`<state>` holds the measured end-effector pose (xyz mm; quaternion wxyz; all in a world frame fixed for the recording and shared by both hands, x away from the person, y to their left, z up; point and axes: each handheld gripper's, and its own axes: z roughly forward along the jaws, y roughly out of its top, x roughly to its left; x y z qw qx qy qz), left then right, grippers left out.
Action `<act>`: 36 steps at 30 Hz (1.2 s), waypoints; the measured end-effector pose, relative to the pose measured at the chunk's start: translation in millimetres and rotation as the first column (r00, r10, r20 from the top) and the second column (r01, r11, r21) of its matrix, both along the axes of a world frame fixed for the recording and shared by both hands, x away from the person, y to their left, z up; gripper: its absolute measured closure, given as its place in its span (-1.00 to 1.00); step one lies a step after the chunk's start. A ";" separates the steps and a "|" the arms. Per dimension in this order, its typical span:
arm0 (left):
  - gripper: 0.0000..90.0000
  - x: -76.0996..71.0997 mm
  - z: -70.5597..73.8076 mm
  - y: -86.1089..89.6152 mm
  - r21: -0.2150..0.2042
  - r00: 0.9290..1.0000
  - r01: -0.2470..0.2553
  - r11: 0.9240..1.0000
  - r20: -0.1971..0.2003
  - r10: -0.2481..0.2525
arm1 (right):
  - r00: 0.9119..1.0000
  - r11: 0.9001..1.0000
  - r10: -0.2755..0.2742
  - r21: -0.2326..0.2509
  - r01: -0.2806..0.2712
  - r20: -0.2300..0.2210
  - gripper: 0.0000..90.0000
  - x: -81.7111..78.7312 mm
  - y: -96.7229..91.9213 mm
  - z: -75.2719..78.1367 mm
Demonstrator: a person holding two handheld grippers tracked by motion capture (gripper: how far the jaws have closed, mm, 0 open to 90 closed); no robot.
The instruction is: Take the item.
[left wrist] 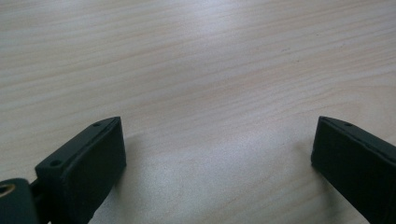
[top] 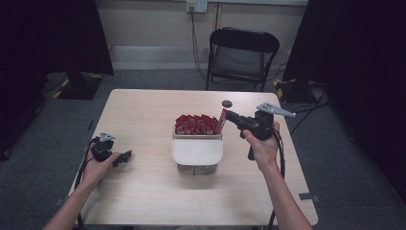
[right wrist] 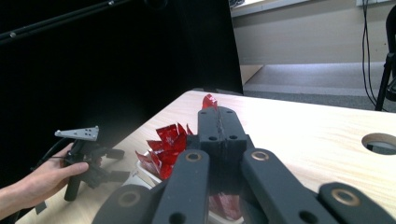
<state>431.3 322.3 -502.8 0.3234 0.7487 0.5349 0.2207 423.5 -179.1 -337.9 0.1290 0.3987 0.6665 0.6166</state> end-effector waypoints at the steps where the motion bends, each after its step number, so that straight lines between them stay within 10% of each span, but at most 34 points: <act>1: -0.95 0.0 0.0 0.0 0.000 1.000 0.000 1.000 0.000 0.000 | 1.000 1.000 0.000 0.002 0.000 0.006 1.00 -0.6 -0.3 1.2; 36: -0.95 0.0 0.0 0.0 0.000 1.000 0.000 1.000 0.000 0.000 | 0.996 0.998 -0.015 0.069 0.008 0.088 1.00 -13.1 -10.1 30.0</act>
